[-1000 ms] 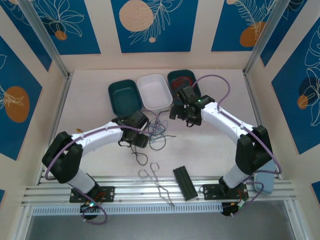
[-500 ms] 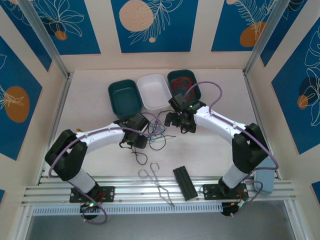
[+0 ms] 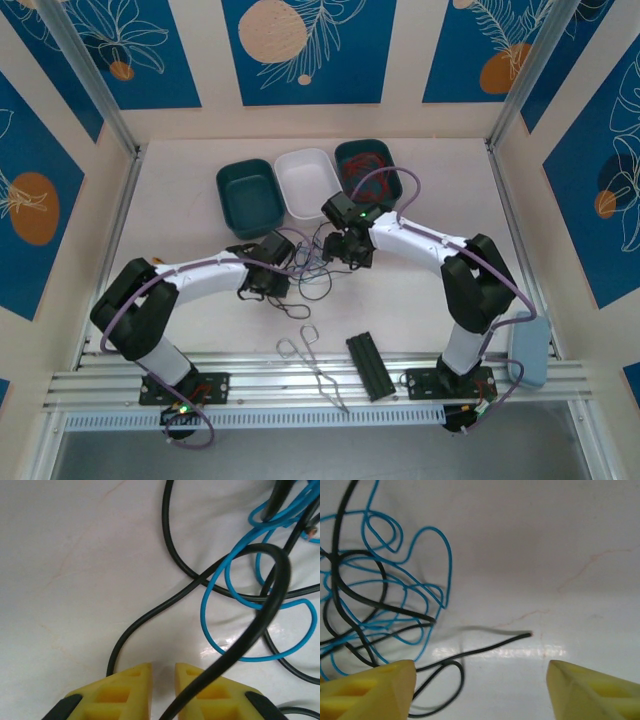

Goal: Untangle the cables

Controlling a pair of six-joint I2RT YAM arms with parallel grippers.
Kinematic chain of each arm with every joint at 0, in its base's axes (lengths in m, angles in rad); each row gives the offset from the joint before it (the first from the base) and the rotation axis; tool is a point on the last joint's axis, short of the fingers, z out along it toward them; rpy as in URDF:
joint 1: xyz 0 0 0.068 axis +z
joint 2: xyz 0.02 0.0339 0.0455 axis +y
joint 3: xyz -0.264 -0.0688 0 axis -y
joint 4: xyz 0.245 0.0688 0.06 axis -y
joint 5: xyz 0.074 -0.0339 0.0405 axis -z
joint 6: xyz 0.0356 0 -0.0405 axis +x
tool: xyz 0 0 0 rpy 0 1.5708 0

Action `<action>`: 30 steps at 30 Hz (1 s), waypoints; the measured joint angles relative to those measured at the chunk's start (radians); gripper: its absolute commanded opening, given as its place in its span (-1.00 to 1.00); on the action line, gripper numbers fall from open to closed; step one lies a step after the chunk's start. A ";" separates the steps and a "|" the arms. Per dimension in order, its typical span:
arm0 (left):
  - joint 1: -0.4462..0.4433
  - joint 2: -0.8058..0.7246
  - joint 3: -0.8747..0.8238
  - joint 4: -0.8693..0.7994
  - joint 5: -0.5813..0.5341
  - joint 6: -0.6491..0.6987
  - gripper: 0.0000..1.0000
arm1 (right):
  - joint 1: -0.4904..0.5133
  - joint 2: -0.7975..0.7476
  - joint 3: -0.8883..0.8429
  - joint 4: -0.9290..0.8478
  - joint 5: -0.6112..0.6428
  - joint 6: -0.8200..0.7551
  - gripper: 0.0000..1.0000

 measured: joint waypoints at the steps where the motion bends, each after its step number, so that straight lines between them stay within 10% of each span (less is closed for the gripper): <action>1: 0.003 -0.003 -0.003 0.005 0.000 -0.003 -0.60 | -0.003 0.009 0.006 0.007 -0.006 -0.005 0.14; 21: 0.018 -0.029 -0.025 0.060 0.015 -0.052 -0.62 | -0.104 0.219 0.125 0.113 -0.164 -0.057 -0.40; 30: 0.021 -0.049 -0.039 0.083 0.015 -0.094 -0.67 | -0.113 0.196 0.103 0.100 -0.154 -0.061 -0.99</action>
